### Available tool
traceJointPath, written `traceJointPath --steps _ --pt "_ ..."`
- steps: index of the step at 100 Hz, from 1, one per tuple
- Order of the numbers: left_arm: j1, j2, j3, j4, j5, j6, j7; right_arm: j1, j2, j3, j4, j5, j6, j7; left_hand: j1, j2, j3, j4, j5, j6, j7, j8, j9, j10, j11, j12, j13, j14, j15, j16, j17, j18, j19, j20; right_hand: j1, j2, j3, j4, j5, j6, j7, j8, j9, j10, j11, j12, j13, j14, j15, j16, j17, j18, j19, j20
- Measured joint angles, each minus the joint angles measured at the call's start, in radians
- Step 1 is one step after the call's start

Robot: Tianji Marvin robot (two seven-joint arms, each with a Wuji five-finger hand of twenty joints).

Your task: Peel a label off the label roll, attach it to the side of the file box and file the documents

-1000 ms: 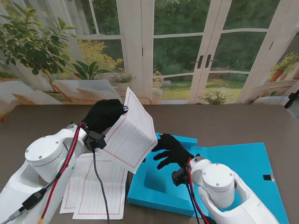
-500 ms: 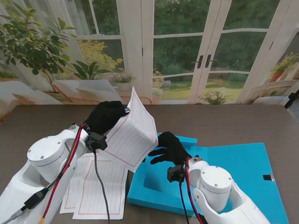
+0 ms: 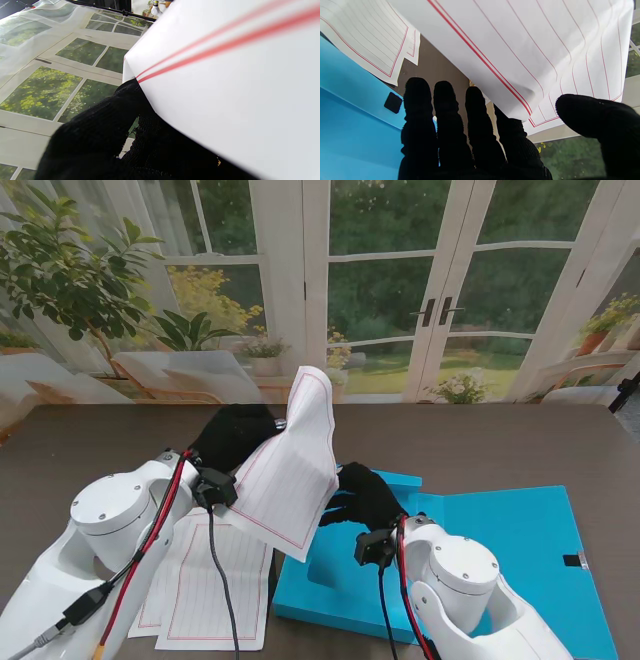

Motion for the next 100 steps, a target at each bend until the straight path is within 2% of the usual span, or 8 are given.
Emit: traceJointPath --steps 19,28,46,59,71,83,95,100 --pt "-0.001 -0.003 0.005 0.005 -0.004 0.003 0.012 -0.002 -0.008 0.008 -0.004 0.029 0.009 -0.021 0.0 0.0 0.0 0.0 -0.001 0.004 0.0 0.0 0.0 0.004 0.0 0.0 -0.001 0.005 0.0 0.0 -0.008 0.006 0.0 0.009 0.0 -0.001 -0.001 0.001 -0.104 -0.017 0.095 0.045 -0.011 -0.01 0.021 0.014 0.0 -0.002 0.011 0.002 0.0 0.0 0.038 -0.037" --pt "-0.001 -0.005 0.006 0.005 -0.011 0.006 0.017 -0.002 -0.011 0.013 -0.003 0.078 0.015 -0.026 0.01 -0.001 0.0 0.0 -0.003 0.006 0.0 0.0 0.0 0.006 0.0 0.0 -0.002 0.007 0.0 0.0 -0.009 0.007 0.0 0.01 0.0 -0.001 -0.001 0.001 -0.159 -0.019 0.173 0.087 -0.014 -0.013 0.035 0.024 0.0 -0.005 0.014 0.01 0.0 0.0 0.038 -0.045" --pt "-0.001 -0.007 0.008 0.004 -0.02 0.006 0.023 -0.005 -0.013 0.021 -0.002 0.141 0.016 -0.02 0.011 -0.001 -0.004 0.0 -0.007 0.008 0.0 0.0 0.0 0.006 0.0 0.001 -0.005 0.008 0.003 0.0 -0.013 0.007 0.0 0.018 -0.001 0.001 -0.001 0.001 -0.179 -0.02 0.288 0.159 -0.04 -0.023 0.07 0.038 -0.001 -0.011 0.031 0.012 0.0 0.0 0.038 -0.056" --pt "0.004 -0.009 0.007 -0.001 -0.025 0.007 0.032 -0.009 -0.018 0.023 -0.002 0.205 0.005 -0.037 0.011 -0.001 -0.005 0.0 -0.01 0.008 0.001 0.001 -0.001 0.007 0.0 0.01 -0.009 0.01 0.006 0.001 -0.022 0.008 0.0 0.022 -0.001 0.001 0.007 0.001 -0.144 -0.02 0.381 0.098 -0.035 -0.023 0.084 0.05 -0.001 -0.011 0.052 0.014 0.0 0.0 0.038 -0.056" --pt "0.014 -0.01 0.004 -0.004 -0.022 0.008 0.035 -0.013 -0.019 0.022 -0.002 0.225 -0.04 -0.041 0.011 -0.001 -0.007 0.0 -0.016 0.01 0.002 0.002 -0.001 0.007 0.0 0.011 -0.01 0.01 0.006 0.003 -0.024 0.008 0.0 0.025 -0.001 -0.013 0.036 0.004 -0.125 -0.029 0.417 0.086 -0.007 -0.024 0.086 0.051 0.014 -0.012 0.069 0.024 0.0 0.0 0.038 -0.056" --pt "0.022 -0.011 0.003 -0.004 -0.022 0.011 0.041 -0.017 -0.022 0.021 -0.001 0.263 -0.081 -0.046 0.022 -0.001 -0.012 0.0 -0.018 0.016 0.002 0.002 -0.001 0.012 0.0 0.012 -0.014 0.015 0.007 0.011 -0.033 0.018 0.0 0.035 0.024 -0.062 0.053 0.021 -0.125 -0.051 0.429 0.075 0.005 -0.024 0.085 0.051 0.037 -0.013 0.079 0.024 0.0 0.0 0.038 -0.057" --pt "0.027 -0.011 0.001 -0.002 -0.01 0.012 0.041 -0.018 -0.021 0.025 0.002 0.248 -0.08 -0.016 0.022 -0.001 -0.015 0.0 -0.018 0.017 0.002 0.002 -0.001 0.013 0.0 0.013 -0.026 0.02 0.01 0.011 -0.04 0.019 0.0 0.035 0.05 -0.079 0.053 0.032 -0.125 -0.064 0.437 0.07 0.017 -0.024 0.085 0.053 0.051 -0.018 0.082 0.033 0.0 0.0 0.038 -0.057" --pt "0.029 -0.011 0.001 -0.001 -0.008 0.013 0.042 -0.017 -0.021 0.025 0.004 0.242 -0.08 -0.013 0.022 -0.001 -0.015 0.0 -0.018 0.017 0.002 0.002 -0.001 0.013 0.0 0.013 -0.028 0.021 0.01 0.011 -0.043 0.019 0.0 0.035 0.066 -0.123 0.055 0.053 -0.125 -0.066 0.437 0.07 0.019 -0.024 0.085 0.059 0.051 -0.02 0.083 0.034 0.0 0.0 0.038 -0.057"
